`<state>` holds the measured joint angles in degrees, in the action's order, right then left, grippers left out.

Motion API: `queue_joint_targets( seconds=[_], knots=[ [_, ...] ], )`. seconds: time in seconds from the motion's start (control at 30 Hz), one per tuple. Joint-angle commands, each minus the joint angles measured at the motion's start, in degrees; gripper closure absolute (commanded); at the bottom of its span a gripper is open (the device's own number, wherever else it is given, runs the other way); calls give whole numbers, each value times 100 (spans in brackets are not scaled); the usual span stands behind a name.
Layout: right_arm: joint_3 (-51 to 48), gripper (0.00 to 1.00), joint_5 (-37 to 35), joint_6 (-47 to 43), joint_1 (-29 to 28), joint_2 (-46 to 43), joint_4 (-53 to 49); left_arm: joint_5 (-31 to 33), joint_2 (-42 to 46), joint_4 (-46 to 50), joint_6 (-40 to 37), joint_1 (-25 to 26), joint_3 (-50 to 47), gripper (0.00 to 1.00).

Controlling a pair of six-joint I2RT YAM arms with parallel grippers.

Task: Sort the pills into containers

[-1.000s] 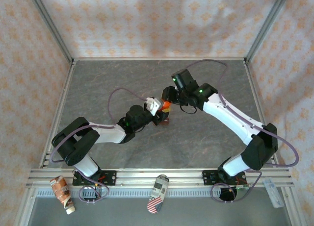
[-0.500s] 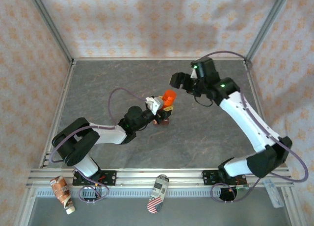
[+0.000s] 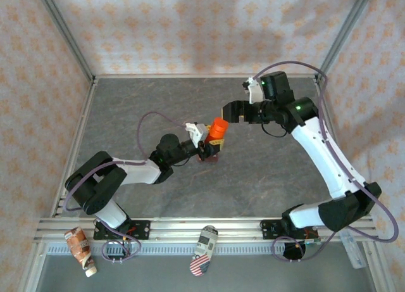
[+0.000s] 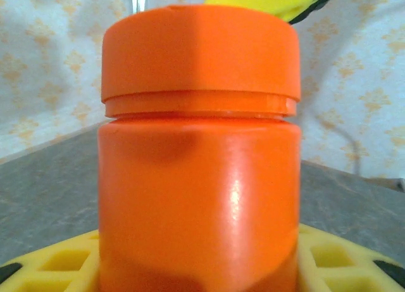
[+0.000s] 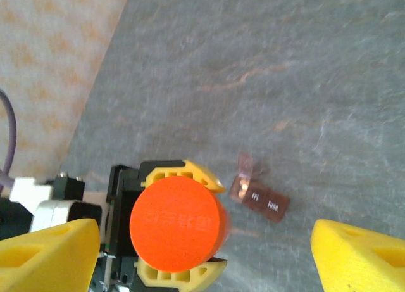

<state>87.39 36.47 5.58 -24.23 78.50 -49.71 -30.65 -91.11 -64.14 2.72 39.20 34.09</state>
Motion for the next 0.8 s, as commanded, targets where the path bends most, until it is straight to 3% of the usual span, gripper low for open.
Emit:
queue_joint_targets(
  seconds=[0.0,0.53,0.77],
  knots=[
    [196,14,618,-713,-16,54,-356,-667,46,-387,393,-62,281,100],
    [417,25,620,-902,-212,410,-644,-961,-128,-445,595,-62,520,100],
    [401,49,575,-829,-271,516,-694,-913,-84,-418,574,-62,535,100]
  ],
)
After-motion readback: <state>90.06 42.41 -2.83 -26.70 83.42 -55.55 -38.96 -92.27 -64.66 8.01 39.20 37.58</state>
